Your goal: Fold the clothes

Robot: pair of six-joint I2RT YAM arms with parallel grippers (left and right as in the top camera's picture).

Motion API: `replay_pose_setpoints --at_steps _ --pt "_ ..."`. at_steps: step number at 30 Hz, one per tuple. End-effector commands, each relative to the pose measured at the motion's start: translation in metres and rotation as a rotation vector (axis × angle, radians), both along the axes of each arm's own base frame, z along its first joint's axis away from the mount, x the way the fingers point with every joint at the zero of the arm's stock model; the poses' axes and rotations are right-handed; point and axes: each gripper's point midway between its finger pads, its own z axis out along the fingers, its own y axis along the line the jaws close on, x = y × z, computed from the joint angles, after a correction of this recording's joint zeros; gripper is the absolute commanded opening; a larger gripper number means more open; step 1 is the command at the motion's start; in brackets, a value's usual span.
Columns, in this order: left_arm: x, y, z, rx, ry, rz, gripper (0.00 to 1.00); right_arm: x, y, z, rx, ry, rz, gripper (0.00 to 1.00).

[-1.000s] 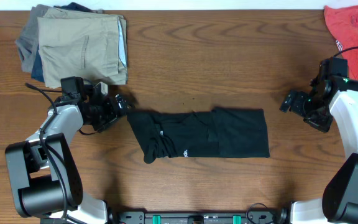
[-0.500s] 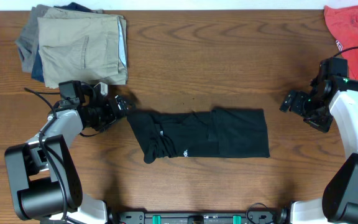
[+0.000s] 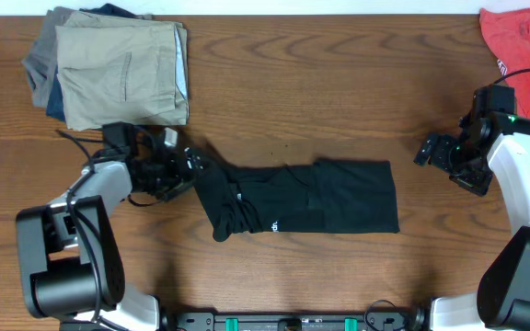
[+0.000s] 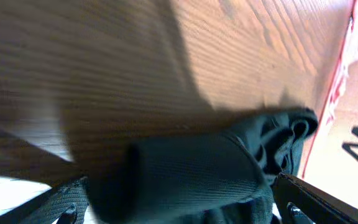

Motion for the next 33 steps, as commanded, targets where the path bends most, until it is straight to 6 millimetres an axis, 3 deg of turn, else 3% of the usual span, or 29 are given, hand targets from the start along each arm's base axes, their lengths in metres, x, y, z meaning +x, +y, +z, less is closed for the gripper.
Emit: replay_pose_setpoints --at_steps 1,6,15,19,33 --pt "-0.052 -0.001 -0.059 0.137 0.219 -0.038 0.96 0.005 -0.003 0.009 -0.008 -0.03 0.006 0.99" --pt "-0.053 -0.01 -0.06 0.152 0.203 -0.077 0.96 0.005 -0.003 0.009 -0.008 -0.03 0.006 0.99" --pt "-0.055 -0.006 -0.062 0.176 0.214 -0.074 0.95 0.005 -0.003 0.009 -0.008 -0.03 0.006 0.99" --pt "-0.064 -0.008 -0.061 0.168 0.258 -0.078 0.84 0.005 -0.003 0.009 -0.008 -0.029 0.006 0.99" --pt "-0.083 -0.009 -0.042 0.163 0.296 -0.114 0.84 0.005 -0.003 0.009 -0.008 -0.03 0.006 0.99"
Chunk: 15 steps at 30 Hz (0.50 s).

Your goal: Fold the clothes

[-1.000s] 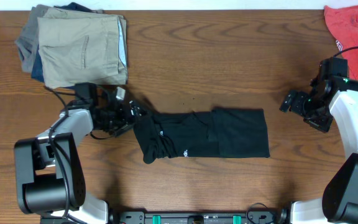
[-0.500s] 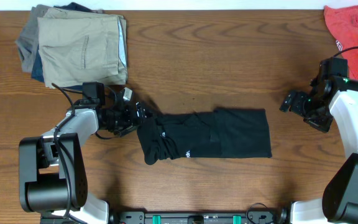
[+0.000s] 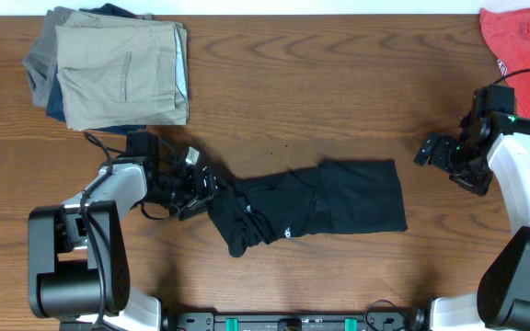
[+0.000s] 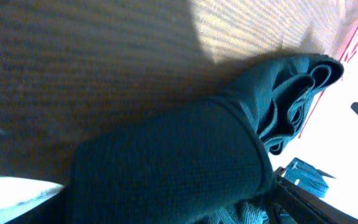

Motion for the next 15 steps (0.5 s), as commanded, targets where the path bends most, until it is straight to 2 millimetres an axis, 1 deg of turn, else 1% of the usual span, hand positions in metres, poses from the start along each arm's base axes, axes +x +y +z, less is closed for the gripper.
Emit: replay_pose_setpoints --at_steps 1,8,9,12,13,15 --pt "-0.0323 0.0213 -0.0389 0.185 0.101 -0.042 0.84 0.0047 -0.0029 0.0089 -0.008 -0.03 0.006 0.99" --pt "-0.0324 0.0216 -0.039 0.187 0.101 -0.044 0.84 0.0047 -0.0029 0.0089 -0.008 -0.03 0.006 0.99" --pt "-0.0324 0.0222 -0.0394 0.191 0.101 -0.044 0.8 0.0046 -0.0029 0.0088 -0.008 -0.03 0.006 0.99" --pt "-0.0318 0.0225 -0.0394 0.193 0.099 -0.044 0.61 0.0047 -0.0029 0.0089 -0.008 -0.03 0.006 0.99" --pt "-0.0312 0.0225 -0.0394 0.193 0.097 -0.044 0.49 0.0047 -0.0029 0.0089 -0.008 -0.03 0.006 0.99" --pt "-0.0296 0.0227 -0.0388 0.193 0.092 -0.043 0.3 0.0047 -0.0029 0.0089 -0.008 -0.03 0.006 0.99"
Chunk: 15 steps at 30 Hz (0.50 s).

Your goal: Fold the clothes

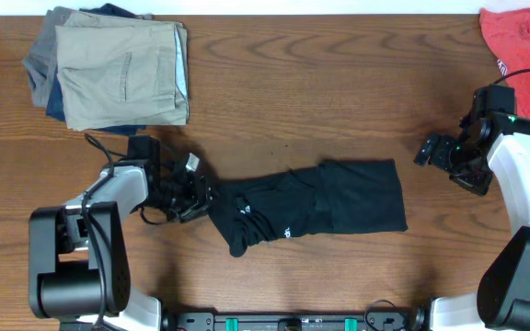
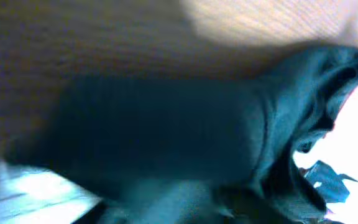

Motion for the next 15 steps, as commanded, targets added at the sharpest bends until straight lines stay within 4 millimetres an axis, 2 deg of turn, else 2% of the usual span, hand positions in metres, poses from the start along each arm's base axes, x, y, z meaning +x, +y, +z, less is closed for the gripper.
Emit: replay_pose_setpoints --at_steps 1,3,10,15 --pt "-0.016 0.014 -0.024 0.114 0.062 -0.02 0.22 0.005 -0.003 0.009 -0.008 -0.03 0.006 0.99" --pt "-0.013 0.014 -0.022 0.114 0.055 -0.019 0.06 0.005 -0.003 0.009 -0.008 -0.029 0.006 0.99" --pt "0.004 0.017 -0.003 0.128 0.021 -0.016 0.06 0.005 -0.003 0.009 -0.008 -0.03 0.006 0.99" --pt "0.012 0.041 0.015 0.287 0.018 -0.003 0.06 0.005 -0.003 0.009 -0.008 -0.03 0.006 0.99"
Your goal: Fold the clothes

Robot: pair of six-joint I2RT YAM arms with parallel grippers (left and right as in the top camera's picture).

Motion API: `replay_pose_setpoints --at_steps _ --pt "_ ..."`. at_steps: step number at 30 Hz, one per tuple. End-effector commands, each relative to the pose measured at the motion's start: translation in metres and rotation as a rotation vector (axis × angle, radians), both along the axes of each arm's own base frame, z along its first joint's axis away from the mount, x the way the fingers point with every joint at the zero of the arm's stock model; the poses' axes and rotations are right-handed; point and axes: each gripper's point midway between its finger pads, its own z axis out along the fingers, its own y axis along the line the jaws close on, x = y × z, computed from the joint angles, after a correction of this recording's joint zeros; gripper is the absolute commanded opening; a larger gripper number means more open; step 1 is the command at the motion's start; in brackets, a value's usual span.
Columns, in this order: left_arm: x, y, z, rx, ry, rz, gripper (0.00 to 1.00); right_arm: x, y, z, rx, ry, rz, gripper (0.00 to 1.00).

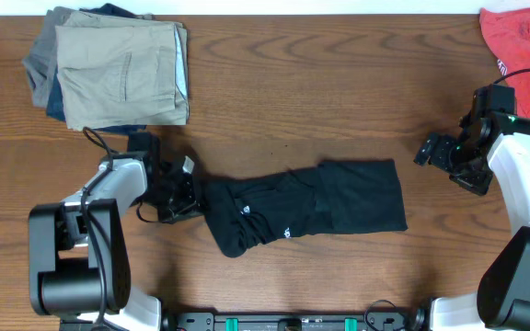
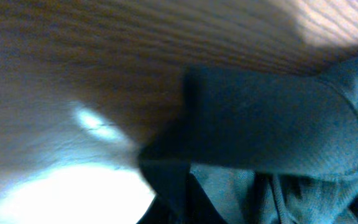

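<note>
A black garment (image 1: 311, 207) lies across the middle of the table as a long band. Its right part is flat and its left part is bunched and rolled. My left gripper (image 1: 190, 191) sits low at the garment's left end, shut on the rolled cloth. In the left wrist view a dark fold of that cloth (image 2: 272, 124) fills the lower right over the wood, and the fingers are hidden by it. My right gripper (image 1: 423, 151) hovers open to the right of the garment, apart from it and holding nothing.
A stack of folded clothes with khaki trousers on top (image 1: 118, 69) lies at the back left. A red garment (image 1: 523, 41) lies crumpled in the back right corner. The table's front edge runs just below both arm bases.
My left gripper has shifted a little to the left with the garment's left end. The bunched left part now lies slightly further left. The right arm has not moved.
At first my left gripper held the garment's left end higher up, near the folded stack, with the band running level. Then it was lower and nearer the front, with the left part slanted and bunched. It has since edged left. The right arm stayed still throughout.
</note>
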Motion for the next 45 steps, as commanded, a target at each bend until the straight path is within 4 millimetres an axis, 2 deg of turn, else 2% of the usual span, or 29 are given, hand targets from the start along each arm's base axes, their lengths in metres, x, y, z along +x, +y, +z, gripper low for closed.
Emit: replay_pose_setpoints --at_steps 1,7,13,21,28,33,45 --pt "0.016 0.024 0.019 0.156 -0.058 -0.001 0.06 0.004 -0.003 0.008 -0.008 -0.029 0.006 0.99" --pt "0.025 0.053 0.067 0.331 -0.071 0.012 0.06 0.004 -0.003 0.008 -0.008 -0.029 0.006 0.99" --pt "0.036 0.055 0.111 0.344 -0.097 0.015 0.06 0.004 -0.003 0.008 -0.008 -0.029 0.006 0.99" --pt "0.033 0.055 0.13 0.343 -0.085 0.013 0.06 0.004 -0.003 0.008 -0.008 -0.029 0.006 0.99" --pt "0.03 0.052 0.169 0.331 -0.083 0.012 0.06 0.004 -0.003 0.008 -0.008 -0.029 0.006 0.99" --pt "0.034 0.026 0.184 0.232 -0.122 -0.019 0.06 0.004 -0.003 0.008 -0.008 -0.029 0.006 0.99" --pt "0.043 -0.071 0.192 0.142 -0.234 -0.138 0.06 0.004 -0.003 0.008 -0.008 -0.029 0.006 0.99"
